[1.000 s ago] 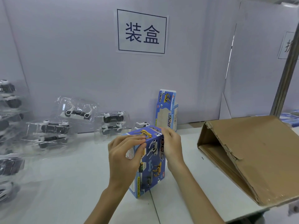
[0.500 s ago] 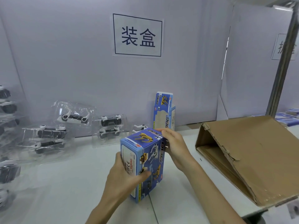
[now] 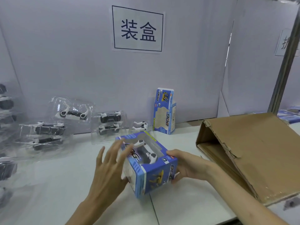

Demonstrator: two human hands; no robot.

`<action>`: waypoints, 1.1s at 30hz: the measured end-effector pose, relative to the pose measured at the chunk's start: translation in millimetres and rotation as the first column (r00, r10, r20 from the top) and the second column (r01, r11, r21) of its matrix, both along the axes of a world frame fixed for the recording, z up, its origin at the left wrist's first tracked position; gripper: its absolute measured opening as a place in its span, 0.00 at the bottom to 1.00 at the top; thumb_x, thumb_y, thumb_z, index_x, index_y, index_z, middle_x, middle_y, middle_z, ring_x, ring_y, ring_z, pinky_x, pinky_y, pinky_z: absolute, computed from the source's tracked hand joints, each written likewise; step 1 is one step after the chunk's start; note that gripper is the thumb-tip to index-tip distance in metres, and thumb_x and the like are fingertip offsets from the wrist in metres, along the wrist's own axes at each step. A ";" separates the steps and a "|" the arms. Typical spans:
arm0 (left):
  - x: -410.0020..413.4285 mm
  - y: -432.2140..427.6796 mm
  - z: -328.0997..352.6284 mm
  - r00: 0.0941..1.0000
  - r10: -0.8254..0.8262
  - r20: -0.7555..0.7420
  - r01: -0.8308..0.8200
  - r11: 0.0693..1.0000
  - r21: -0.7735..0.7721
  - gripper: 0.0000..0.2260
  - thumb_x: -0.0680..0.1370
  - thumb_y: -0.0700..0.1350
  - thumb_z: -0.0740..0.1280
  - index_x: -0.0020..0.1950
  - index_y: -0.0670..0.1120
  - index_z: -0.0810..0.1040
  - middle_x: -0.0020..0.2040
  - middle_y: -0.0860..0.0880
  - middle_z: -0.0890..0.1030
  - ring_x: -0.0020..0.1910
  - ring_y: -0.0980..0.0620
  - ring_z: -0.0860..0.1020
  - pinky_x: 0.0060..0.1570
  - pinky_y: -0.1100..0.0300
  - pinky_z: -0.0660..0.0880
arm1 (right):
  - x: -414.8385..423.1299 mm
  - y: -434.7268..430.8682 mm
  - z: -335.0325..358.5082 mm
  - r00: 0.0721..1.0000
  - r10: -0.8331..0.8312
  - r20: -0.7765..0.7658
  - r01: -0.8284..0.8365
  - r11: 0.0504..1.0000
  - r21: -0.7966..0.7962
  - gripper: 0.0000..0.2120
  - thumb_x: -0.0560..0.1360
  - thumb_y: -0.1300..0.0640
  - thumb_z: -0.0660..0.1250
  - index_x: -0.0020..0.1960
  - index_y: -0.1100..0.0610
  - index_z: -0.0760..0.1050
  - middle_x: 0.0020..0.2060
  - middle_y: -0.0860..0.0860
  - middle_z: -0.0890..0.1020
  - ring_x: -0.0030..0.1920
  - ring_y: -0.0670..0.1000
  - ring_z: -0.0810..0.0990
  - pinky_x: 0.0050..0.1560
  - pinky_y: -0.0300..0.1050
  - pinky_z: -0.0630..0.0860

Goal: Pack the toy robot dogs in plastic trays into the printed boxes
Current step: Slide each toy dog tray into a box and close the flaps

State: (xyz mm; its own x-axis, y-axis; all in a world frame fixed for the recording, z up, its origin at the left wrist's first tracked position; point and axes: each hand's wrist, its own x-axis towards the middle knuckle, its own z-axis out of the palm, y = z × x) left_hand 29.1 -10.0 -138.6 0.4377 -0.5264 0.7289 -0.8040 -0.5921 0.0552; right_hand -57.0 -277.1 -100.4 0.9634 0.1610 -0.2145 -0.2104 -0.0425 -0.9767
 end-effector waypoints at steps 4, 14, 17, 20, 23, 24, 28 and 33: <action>14.4 -0.2 -6.8 0.949 0.136 -0.283 -0.151 0.988 -0.032 0.49 0.68 0.49 0.81 0.81 0.49 0.55 0.81 0.44 0.56 0.68 0.43 0.74 0.72 0.39 0.63 | 11.2 -2.0 21.9 0.904 -0.403 0.141 0.378 0.909 0.175 0.19 0.73 0.46 0.72 0.59 0.56 0.79 0.53 0.57 0.84 0.45 0.55 0.84 0.40 0.49 0.83; 51.8 -1.0 -45.0 0.812 0.255 -0.525 -0.082 0.941 0.329 0.27 0.83 0.62 0.51 0.80 0.55 0.51 0.83 0.53 0.41 0.79 0.54 0.58 0.77 0.52 0.52 | 10.2 -85.4 66.4 0.102 -0.986 -0.132 0.569 -0.051 0.821 0.22 0.80 0.46 0.66 0.70 0.53 0.67 0.66 0.53 0.77 0.66 0.56 0.76 0.59 0.55 0.79; 51.1 -1.5 -50.8 0.812 0.259 -0.522 -0.074 0.934 0.349 0.24 0.84 0.61 0.49 0.79 0.57 0.55 0.83 0.54 0.45 0.80 0.55 0.53 0.78 0.52 0.49 | -6.1 -99.7 47.6 -0.047 -0.974 -0.224 0.614 -0.205 0.762 0.17 0.80 0.51 0.61 0.68 0.52 0.66 0.69 0.53 0.71 0.68 0.54 0.74 0.63 0.53 0.76; 49.5 -3.1 -51.8 0.813 0.284 -0.509 -0.087 0.923 0.376 0.25 0.84 0.61 0.47 0.80 0.57 0.53 0.83 0.56 0.47 0.81 0.55 0.45 0.78 0.52 0.46 | -8.2 -95.0 35.9 -0.130 -0.969 -0.208 0.644 -0.242 0.726 0.12 0.78 0.61 0.60 0.61 0.53 0.68 0.61 0.53 0.74 0.62 0.53 0.77 0.55 0.45 0.78; 46.8 -4.5 -51.0 0.807 0.289 -0.514 -0.106 0.929 0.356 0.25 0.84 0.61 0.47 0.81 0.57 0.52 0.82 0.57 0.46 0.81 0.55 0.43 0.78 0.53 0.44 | 2.8 -78.6 33.6 -0.191 -0.980 -0.051 0.707 -0.173 0.686 0.12 0.77 0.65 0.59 0.58 0.55 0.72 0.54 0.53 0.77 0.58 0.52 0.80 0.51 0.40 0.78; 46.4 -4.9 -51.4 0.810 0.289 -0.511 -0.115 0.931 0.346 0.25 0.84 0.61 0.47 0.81 0.58 0.51 0.82 0.58 0.46 0.81 0.56 0.43 0.78 0.54 0.44 | 10.0 -71.5 34.9 -0.191 -0.981 0.032 0.735 -0.122 0.667 0.12 0.76 0.65 0.59 0.56 0.55 0.73 0.53 0.53 0.78 0.56 0.52 0.81 0.50 0.40 0.78; 49.1 -8.3 -52.2 0.809 0.330 -0.487 -0.153 0.917 0.367 0.25 0.84 0.62 0.46 0.81 0.59 0.49 0.82 0.58 0.44 0.81 0.56 0.43 0.78 0.54 0.44 | 54.7 -39.0 49.0 -0.052 -0.898 0.438 0.846 0.193 0.496 0.11 0.71 0.65 0.63 0.49 0.53 0.78 0.46 0.44 0.80 0.50 0.51 0.81 0.48 0.43 0.77; 48.2 -14.2 -44.8 0.820 0.318 -0.475 -0.140 0.917 0.373 0.39 0.70 0.66 0.34 0.80 0.59 0.58 0.82 0.57 0.50 0.81 0.55 0.52 0.78 0.51 0.51 | 139.5 -14.5 55.2 0.301 -0.609 0.734 0.864 0.500 0.060 0.12 0.76 0.64 0.66 0.52 0.48 0.77 0.52 0.41 0.80 0.49 0.42 0.81 0.46 0.43 0.79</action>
State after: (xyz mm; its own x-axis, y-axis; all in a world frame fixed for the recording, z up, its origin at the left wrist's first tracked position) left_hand 77.3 -24.2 -183.3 0.8369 -0.5180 0.1768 -0.5461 -0.8122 0.2054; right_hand 82.5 -291.6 -45.2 0.5157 -0.6379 0.5720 0.2944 -0.4950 -0.8175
